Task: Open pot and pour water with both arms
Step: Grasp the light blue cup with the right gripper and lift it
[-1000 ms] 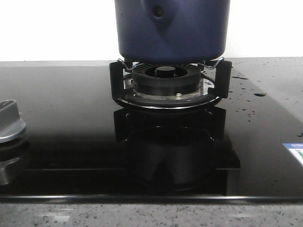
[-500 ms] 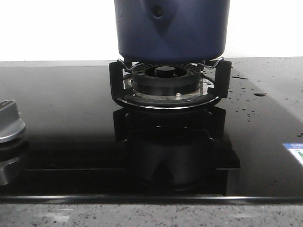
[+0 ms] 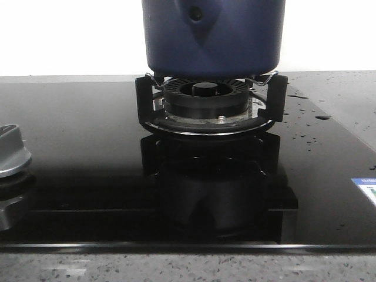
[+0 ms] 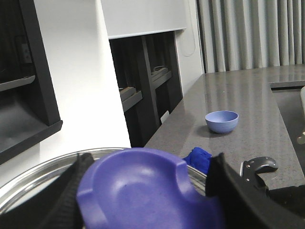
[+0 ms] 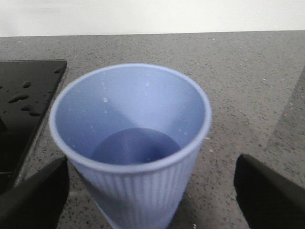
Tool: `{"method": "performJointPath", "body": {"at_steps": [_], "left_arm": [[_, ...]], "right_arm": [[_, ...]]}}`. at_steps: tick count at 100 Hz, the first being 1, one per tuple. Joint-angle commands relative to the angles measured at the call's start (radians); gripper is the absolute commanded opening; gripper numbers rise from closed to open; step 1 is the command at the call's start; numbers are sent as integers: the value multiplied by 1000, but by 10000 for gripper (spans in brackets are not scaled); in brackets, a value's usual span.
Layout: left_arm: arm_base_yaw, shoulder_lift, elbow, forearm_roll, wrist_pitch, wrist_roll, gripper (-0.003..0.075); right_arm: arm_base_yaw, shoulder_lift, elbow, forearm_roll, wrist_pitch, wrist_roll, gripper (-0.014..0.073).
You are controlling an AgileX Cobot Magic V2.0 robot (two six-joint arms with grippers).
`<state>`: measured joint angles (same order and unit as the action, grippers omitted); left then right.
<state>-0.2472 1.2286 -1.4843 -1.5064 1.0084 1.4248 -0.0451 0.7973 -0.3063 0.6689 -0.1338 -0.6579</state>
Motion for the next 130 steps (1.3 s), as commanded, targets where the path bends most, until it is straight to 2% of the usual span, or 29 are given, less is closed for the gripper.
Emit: {"method": "performJointPath", "body": {"at_steps": [1, 14, 36, 60, 74, 110, 122, 130], "left_arm": [[3, -23, -30, -91, -25, -11, 221], [3, -23, -30, -89, -23, -11, 221], [3, -23, -30, -89, -19, -11, 221], [3, -23, -30, -80, -19, -11, 221], [3, -23, -28, -62, -19, -11, 221], [3, -23, 14, -57, -37, -15, 221], [3, -23, 15, -17, -39, -18, 221], [4, -23, 15, 10, -34, -61, 222]], "right_arm": [[34, 29, -29, 0, -124, 8, 605], [79, 95, -40, 0, -220, 9, 605], [82, 209, -67, 0, -306, 39, 605], [82, 320, -107, -75, -359, 166, 590], [82, 360, -134, -160, -390, 219, 517], [82, 406, -143, -159, -406, 219, 252], [82, 385, -143, -177, -398, 219, 218], [86, 334, -154, -249, -337, 219, 218]]}}
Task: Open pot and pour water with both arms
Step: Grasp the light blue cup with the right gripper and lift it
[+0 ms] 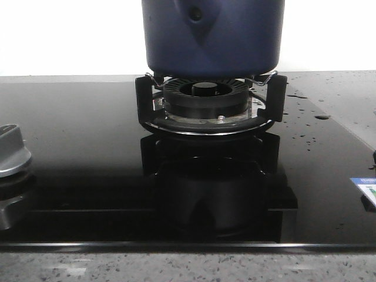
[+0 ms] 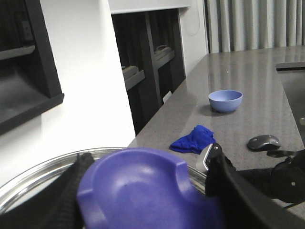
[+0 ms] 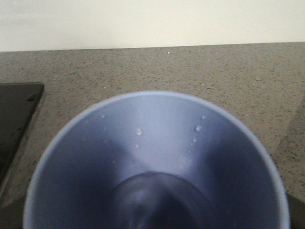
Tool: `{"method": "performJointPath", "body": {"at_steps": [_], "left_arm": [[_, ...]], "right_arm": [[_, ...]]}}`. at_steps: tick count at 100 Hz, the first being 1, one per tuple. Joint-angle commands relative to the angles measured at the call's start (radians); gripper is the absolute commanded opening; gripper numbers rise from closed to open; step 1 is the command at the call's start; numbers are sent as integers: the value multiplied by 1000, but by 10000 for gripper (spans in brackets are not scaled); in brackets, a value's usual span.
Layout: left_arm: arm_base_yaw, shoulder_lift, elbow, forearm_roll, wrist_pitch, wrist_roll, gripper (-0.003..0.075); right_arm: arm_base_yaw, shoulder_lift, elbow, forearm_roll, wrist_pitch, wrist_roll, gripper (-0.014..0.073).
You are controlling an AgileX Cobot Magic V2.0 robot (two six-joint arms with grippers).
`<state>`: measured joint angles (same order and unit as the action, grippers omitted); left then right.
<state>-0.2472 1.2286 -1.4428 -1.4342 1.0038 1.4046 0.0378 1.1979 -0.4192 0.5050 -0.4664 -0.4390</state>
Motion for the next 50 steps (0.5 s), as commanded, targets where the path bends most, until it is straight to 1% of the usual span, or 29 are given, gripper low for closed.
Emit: {"method": "performJointPath", "body": {"at_steps": [1, 12, 23, 37, 50], "left_arm": [[4, -23, -27, -56, -30, -46, 222], [4, -39, -8, -34, -27, -55, 222], [4, -79, 54, -36, -53, -55, 223], [4, -152, 167, -36, -134, -55, 223], [4, -233, 271, -34, -213, -49, 223]], "right_arm": [[3, -72, -45, -90, 2, 0, 218], [16, -148, -98, -156, 104, 0, 218], [25, -202, -194, -191, 214, 0, 218], [25, -214, -349, -206, 379, -2, 219], [51, -191, -484, -210, 466, -18, 219]]}}
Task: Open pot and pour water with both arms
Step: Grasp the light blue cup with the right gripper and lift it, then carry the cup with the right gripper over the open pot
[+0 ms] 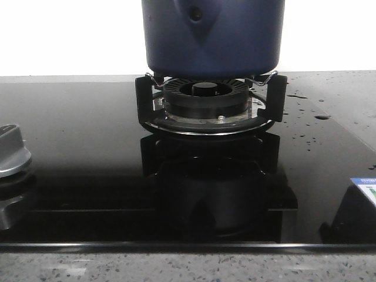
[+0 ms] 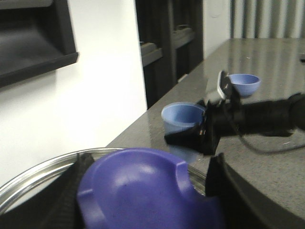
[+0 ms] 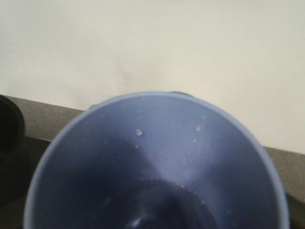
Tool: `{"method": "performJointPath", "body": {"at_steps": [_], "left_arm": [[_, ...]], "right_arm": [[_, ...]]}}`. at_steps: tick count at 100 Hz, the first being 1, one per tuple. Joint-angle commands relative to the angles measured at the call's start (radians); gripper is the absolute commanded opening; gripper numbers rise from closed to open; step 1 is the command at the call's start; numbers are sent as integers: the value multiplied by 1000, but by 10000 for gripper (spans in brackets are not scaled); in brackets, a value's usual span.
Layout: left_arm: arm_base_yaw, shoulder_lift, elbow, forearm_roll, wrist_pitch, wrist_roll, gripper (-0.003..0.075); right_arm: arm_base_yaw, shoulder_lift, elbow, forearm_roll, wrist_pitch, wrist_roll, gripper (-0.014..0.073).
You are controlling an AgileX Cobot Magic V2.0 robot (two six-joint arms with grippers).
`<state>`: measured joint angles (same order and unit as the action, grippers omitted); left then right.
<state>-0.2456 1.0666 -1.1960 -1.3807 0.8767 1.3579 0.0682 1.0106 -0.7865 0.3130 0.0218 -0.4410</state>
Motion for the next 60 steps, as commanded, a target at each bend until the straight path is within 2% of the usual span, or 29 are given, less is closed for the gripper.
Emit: {"method": "performJointPath", "body": {"at_steps": [1, 29, 44, 60], "left_arm": [[3, -75, 29, -87, -90, -3, 222], [3, -233, 151, -59, -266, 3, 222], [3, -285, 168, -44, -301, 3, 222], [3, -294, 168, -44, -305, -5, 222]], "right_arm": [[23, -2, -123, -18, -22, -19, 219], [181, 128, -366, -22, 118, -42, 219], [274, 225, -477, -35, 195, -155, 219], [318, 307, -560, -106, 250, -169, 219]]}}
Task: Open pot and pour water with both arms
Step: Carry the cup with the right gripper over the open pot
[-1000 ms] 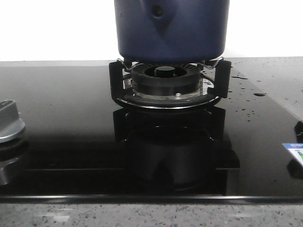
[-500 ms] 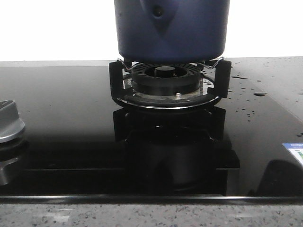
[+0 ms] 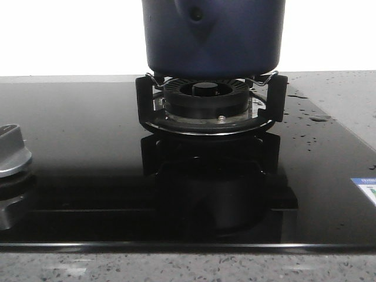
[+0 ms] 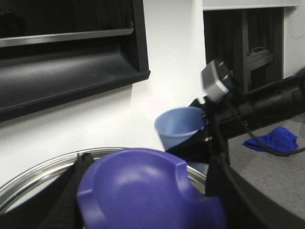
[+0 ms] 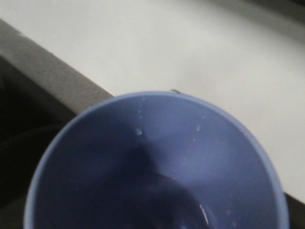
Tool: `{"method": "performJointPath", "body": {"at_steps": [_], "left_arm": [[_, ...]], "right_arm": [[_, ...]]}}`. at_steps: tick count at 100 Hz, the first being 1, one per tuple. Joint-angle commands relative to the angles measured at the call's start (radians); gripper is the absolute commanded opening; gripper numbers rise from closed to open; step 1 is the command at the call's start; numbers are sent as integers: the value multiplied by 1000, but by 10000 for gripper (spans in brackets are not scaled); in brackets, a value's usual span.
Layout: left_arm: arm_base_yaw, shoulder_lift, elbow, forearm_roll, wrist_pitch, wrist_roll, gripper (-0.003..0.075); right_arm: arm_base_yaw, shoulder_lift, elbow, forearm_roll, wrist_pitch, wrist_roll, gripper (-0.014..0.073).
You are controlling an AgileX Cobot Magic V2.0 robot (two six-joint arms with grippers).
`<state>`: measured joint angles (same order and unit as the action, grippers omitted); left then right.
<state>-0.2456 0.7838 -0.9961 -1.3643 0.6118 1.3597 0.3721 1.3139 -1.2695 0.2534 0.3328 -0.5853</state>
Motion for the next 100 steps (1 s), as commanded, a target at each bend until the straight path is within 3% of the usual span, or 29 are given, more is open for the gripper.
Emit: {"method": "performJointPath", "body": {"at_steps": [1, 55, 100], "left_arm": [[3, -11, -31, -60, -41, -7, 222], [3, -9, 7, -51, -57, -9, 221], [3, -7, 19, -53, -84, -9, 221]], "right_arm": [[14, 6, -83, -51, -61, -25, 219], [37, 89, -142, -449, -35, -62, 219], [37, 173, -142, -653, -55, -62, 218]]}}
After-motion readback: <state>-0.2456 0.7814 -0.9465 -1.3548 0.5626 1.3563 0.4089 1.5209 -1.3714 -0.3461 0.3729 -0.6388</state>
